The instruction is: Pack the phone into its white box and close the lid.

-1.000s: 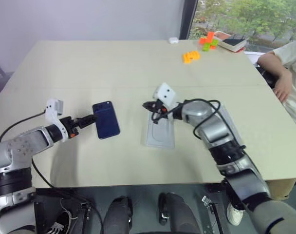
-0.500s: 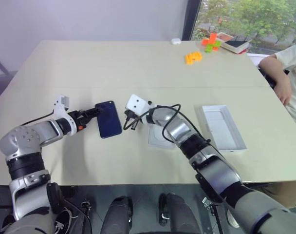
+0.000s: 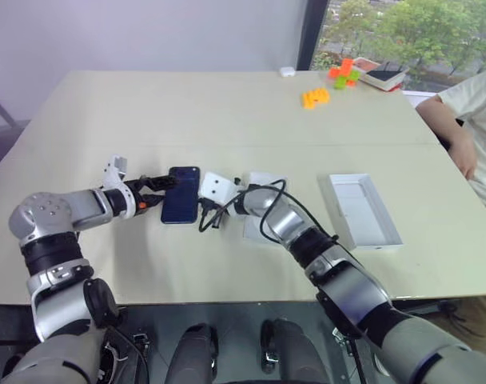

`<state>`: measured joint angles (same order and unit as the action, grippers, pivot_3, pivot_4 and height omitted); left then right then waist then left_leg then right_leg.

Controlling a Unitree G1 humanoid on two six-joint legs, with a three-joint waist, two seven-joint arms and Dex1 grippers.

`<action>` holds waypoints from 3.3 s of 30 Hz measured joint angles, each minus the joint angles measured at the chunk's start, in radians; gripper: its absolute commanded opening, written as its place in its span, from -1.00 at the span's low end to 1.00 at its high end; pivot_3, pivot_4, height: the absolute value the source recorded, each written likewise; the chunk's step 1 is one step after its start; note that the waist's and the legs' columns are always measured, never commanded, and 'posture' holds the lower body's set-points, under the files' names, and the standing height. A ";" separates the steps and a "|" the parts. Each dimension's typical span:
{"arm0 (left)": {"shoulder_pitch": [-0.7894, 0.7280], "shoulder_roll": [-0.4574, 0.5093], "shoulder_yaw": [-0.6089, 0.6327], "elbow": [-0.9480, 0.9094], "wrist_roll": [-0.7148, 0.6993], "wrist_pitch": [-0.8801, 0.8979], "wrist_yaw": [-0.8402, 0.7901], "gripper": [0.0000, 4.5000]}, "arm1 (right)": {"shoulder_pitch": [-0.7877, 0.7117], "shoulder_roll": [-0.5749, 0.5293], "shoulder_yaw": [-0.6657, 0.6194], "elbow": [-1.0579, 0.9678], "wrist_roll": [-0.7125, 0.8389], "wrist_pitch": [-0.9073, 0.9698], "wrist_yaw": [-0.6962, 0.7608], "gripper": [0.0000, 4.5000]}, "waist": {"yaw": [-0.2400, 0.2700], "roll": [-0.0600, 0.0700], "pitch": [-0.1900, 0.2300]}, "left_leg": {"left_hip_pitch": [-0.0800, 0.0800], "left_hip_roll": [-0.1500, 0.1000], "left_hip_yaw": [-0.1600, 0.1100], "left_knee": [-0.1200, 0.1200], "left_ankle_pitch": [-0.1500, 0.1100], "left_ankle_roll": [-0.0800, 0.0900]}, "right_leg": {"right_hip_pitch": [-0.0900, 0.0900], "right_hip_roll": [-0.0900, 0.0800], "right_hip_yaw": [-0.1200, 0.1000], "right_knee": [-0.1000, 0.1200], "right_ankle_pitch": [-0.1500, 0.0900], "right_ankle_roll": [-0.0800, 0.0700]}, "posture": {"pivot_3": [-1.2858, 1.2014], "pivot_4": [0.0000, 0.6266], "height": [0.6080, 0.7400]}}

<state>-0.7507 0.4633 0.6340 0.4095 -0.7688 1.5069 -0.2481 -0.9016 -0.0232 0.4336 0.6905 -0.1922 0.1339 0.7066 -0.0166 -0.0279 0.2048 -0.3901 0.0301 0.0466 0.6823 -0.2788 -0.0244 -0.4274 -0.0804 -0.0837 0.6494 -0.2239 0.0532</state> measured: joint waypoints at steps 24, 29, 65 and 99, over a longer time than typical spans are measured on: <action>0.008 -0.023 0.008 0.053 -0.002 0.072 -0.093 0.21 | 0.019 -0.019 -0.004 -0.028 -0.041 -0.032 0.006 -1.00 | -0.003 0.000 0.000 | 0.000 0.000 0.000 -0.002 0.001 -0.002 | -0.001 -0.001 0.000 -0.001 0.000 0.000 | 0.03 -0.52 1.00; 0.036 -0.042 0.017 0.059 -0.003 0.083 -0.093 -0.82 | 0.019 -0.021 -0.004 -0.028 -0.042 -0.033 0.007 -1.00 | -0.003 0.000 0.000 | -0.001 0.000 0.000 -0.002 0.000 -0.002 | -0.002 -0.002 0.000 -0.001 0.000 0.000 | 0.03 -0.52 1.00; 0.089 -0.162 -0.023 -0.249 -0.312 0.099 -0.178 -0.85 | 0.211 -0.473 -0.371 -0.573 0.492 0.344 0.412 0.66 | 0.009 0.000 0.001 | -0.008 -0.001 0.000 -0.010 0.000 0.001 | -0.007 0.000 -0.001 -0.010 0.000 0.000 | 0.03 -0.52 1.00; -0.047 -0.435 -0.164 0.047 -0.214 0.050 0.030 -0.19 | 0.499 -0.745 -0.529 -0.650 0.566 0.091 0.517 1.00 | 0.022 0.000 0.001 | -0.006 -0.002 0.003 -0.015 0.002 -0.003 | -0.004 0.002 -0.001 -0.017 0.000 0.002 | 0.03 -0.52 1.00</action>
<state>-0.7979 0.0285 0.4703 0.4567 -0.9824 1.5564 -0.2185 -0.4027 -0.7685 -0.0950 0.0404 0.3742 0.2250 1.2237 0.0054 -0.0282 0.2063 -0.3957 0.0277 0.0493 0.6676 -0.2768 -0.0277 -0.4317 -0.0781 -0.0846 0.6321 -0.2237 0.0548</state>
